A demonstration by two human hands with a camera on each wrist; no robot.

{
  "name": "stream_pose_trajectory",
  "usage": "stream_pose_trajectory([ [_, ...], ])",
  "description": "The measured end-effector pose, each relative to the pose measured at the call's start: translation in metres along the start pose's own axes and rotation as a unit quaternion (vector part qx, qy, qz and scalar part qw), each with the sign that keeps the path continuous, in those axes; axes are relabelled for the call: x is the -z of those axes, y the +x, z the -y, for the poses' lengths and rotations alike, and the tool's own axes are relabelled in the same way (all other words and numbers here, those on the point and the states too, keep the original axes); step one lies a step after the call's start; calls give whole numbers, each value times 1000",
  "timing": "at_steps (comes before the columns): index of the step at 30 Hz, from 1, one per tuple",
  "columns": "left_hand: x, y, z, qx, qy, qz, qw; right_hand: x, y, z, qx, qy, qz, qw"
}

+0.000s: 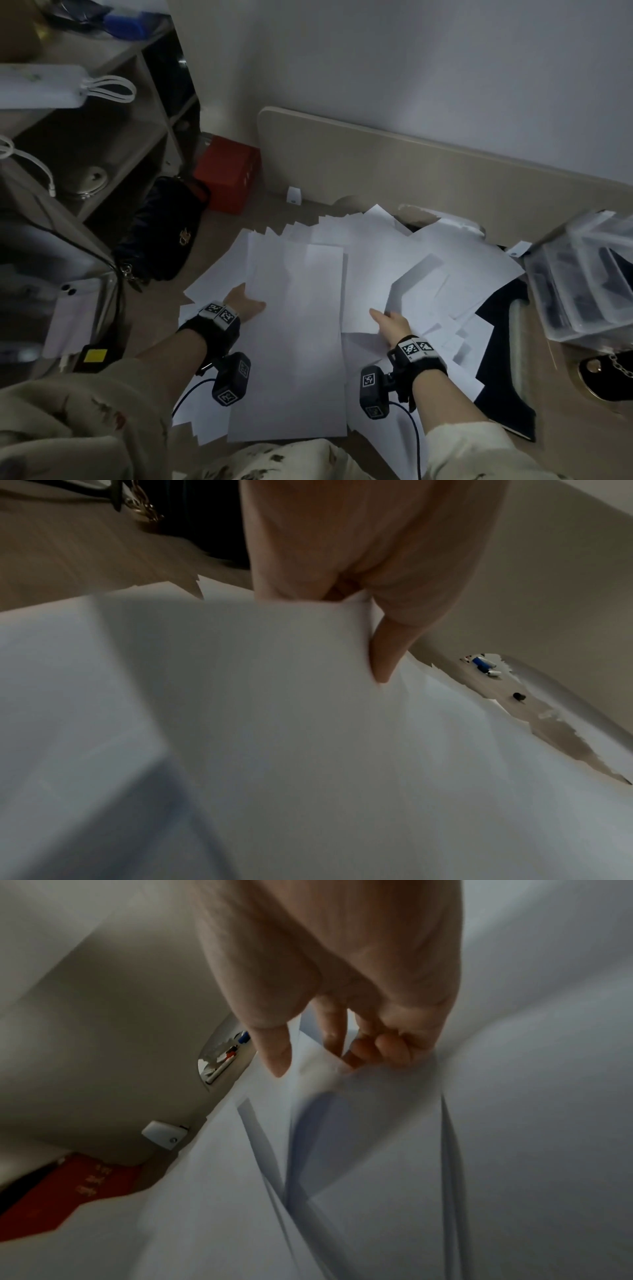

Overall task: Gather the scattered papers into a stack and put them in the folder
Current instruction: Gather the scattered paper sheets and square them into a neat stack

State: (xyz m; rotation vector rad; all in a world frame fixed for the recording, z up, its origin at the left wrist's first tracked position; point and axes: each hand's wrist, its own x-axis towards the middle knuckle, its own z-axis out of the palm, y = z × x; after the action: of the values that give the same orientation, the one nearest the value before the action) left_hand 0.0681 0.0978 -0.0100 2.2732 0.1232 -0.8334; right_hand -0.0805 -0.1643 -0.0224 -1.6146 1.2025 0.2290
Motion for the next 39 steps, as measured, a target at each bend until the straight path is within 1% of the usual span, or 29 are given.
stream_pose_trajectory([
  [2,2,1,0,-7,2,5,1000,-1,6,3,9,-1,-24,1000],
  [5,5,2,-2,-20,-1,16,1000,-4,14,10,3,-5,-68,998],
  [6,6,3,-3,-23,1,18,1000,-4,15,13,-3,-7,-71,997],
  [9,10,4,-5,-32,6,25,999,-6,16,19,-12,-12,-49,999],
  [11,12,5,-5,-34,-2,35,999,-9,16,23,-33,-35,-50,998],
  [13,14,4,-6,-38,-3,40,998,-10,16,25,-39,-52,-57,996],
  [17,17,2,-8,-50,4,45,998,-13,12,24,-51,-38,-104,993],
  [20,16,0,-8,-57,11,45,997,-10,-2,25,-31,5,-153,988],
  [24,10,-5,-12,-62,8,39,997,8,-19,23,7,53,-246,968],
  [26,6,-8,-15,-68,2,36,997,18,-24,20,39,77,-290,953],
  [29,-2,-11,-15,-75,-8,32,997,30,-35,15,91,110,-346,927],
  [31,-6,-11,-14,-70,-13,29,997,37,-43,13,116,129,-367,914],
  [35,-9,-9,-14,-61,-15,11,998,51,-51,3,118,140,-378,908],
  [39,-14,-7,-15,-49,-16,-24,998,65,-61,-10,77,159,-397,900],
])
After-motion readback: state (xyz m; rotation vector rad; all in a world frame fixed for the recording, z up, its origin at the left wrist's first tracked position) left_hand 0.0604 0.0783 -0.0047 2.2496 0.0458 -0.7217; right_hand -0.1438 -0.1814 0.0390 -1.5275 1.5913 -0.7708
